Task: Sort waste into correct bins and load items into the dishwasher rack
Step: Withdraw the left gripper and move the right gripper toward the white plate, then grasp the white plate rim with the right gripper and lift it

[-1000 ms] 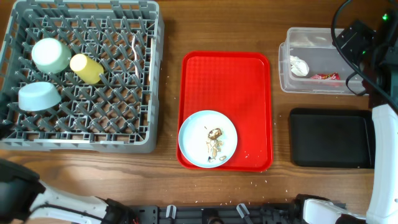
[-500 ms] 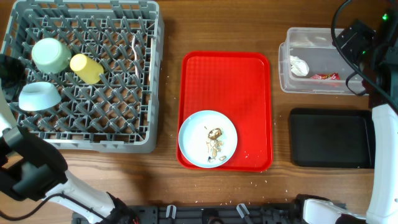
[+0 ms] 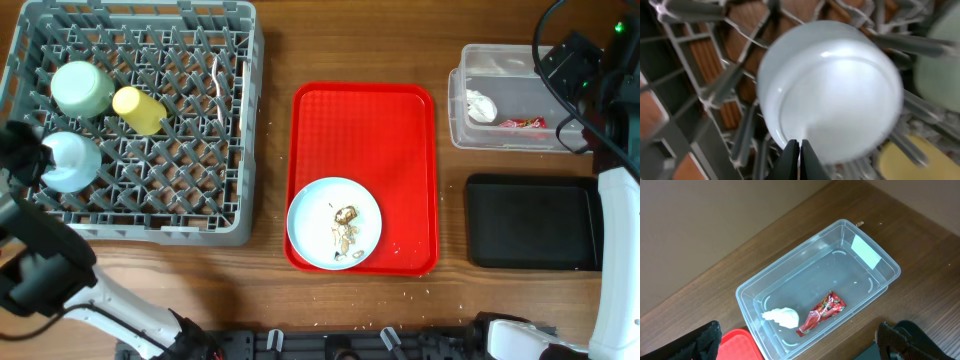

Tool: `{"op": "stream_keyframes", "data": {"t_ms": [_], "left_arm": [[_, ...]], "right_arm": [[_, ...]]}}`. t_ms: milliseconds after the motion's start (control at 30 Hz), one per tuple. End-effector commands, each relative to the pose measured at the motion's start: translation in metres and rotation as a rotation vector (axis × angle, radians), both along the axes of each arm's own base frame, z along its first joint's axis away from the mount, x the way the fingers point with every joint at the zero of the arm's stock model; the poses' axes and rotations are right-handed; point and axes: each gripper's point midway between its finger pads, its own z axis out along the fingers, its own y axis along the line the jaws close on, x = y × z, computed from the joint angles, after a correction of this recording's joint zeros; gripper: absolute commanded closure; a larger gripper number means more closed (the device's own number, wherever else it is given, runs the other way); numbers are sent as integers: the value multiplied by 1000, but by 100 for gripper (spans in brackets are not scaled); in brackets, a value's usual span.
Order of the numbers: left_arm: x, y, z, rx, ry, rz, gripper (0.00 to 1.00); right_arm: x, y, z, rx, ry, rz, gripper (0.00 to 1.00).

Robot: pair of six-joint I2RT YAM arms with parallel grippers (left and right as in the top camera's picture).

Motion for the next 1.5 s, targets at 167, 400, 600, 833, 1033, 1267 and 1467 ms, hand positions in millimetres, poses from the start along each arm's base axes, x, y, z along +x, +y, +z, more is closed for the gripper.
{"op": "stream_keyframes", "data": {"t_ms": [167,400,600,833,1033,1267,1467], "left_arm": [[45,-173,163,65,-475,-542,28],[55,-244,146,298,-305,-749,0],[50,-183,150,395,-253,-468,0],[32,-126,147,353,-232,-279,0],[32,-127,147,353,-232,-280,0],[32,-126,147,353,-231,-280,0],[32,-126,147,353,-231,-280,0]], "right_arm": [[1,-3,-1,-5,3,-15,0],[1,-3,-1,-6,3,-15,0],[1,-3,-1,-2,1,-18,0],[29,64,11,492,-172,96,1],[13,200,-50,417,153,790,0],[-32,307,-181,206,643,1056,56],[-57,330,-274,139,917,1029,96]]}}
